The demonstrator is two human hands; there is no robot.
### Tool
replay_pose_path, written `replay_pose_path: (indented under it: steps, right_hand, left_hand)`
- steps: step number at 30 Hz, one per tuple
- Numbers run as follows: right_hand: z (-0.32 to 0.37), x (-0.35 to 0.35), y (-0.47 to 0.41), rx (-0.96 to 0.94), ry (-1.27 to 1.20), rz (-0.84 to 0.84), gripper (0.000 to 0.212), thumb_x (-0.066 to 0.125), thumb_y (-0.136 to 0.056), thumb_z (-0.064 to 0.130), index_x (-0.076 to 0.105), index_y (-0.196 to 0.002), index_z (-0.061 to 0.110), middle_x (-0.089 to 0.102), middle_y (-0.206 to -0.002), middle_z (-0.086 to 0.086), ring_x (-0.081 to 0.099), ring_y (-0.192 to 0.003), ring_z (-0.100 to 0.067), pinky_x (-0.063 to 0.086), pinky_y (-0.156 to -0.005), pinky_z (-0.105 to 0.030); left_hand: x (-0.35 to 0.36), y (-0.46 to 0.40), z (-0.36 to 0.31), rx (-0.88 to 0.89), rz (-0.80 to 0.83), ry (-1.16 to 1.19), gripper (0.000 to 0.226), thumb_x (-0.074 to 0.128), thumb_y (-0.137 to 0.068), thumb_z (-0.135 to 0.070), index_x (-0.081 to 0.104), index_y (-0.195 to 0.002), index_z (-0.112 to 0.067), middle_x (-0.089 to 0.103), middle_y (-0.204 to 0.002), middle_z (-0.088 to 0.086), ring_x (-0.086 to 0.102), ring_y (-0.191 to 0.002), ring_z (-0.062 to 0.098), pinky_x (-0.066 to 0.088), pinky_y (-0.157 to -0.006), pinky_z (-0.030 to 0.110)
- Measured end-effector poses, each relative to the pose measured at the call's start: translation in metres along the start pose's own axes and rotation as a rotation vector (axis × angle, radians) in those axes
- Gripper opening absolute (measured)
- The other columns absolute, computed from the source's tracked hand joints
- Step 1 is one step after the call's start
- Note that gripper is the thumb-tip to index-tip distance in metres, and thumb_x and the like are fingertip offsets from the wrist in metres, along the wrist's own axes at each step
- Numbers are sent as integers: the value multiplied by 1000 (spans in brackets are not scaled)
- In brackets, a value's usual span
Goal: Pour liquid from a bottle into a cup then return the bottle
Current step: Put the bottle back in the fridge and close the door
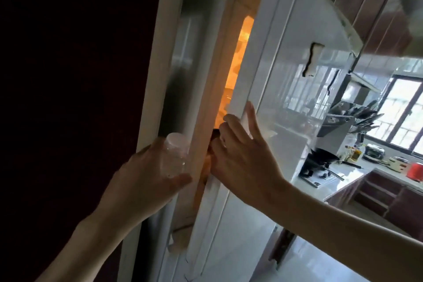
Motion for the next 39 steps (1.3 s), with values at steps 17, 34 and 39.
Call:
replay_pose_path:
  steps: [17, 34, 39]
  right_hand:
    - [-37, -40, 188, 331, -83, 302, 25, 67, -88, 39, 75, -97, 17, 69, -124, -14, 55, -128, -36, 33, -113, -61]
    - [-176, -27, 316, 900, 70, 59, 83, 59, -86, 49, 31, -156, 14, 3, -168, -14, -3, -153, -40, 12, -116, -69]
    - [-206, -3, 338, 961, 123, 59, 83, 64, -88, 46, 28, -157, 19, 2, -168, -13, -7, -152, -43, 8, -117, -71]
  left_hand:
    - [111, 8, -95, 296, 205, -21, 57, 84, -69, -39, 61, -116, -15, 71, -103, 4, 65, -85, 15, 50, -72, 24]
    - [216, -1, -116, 363, 269, -27, 47, 79, -77, -44, 62, -114, -21, 64, -96, -5, 52, -73, 3, 34, -60, 7]
    - [259, -13, -142, 432, 335, 53, 54, 69, -71, -71, 59, -107, -31, 64, -95, -8, 62, -79, 8, 54, -64, 23]
Point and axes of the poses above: each hand's wrist, its own y-axis away from the middle knuckle, its own x-axis out of the palm, z = x × y, the point moved 2 cm from there along -y, towards the middle knuckle
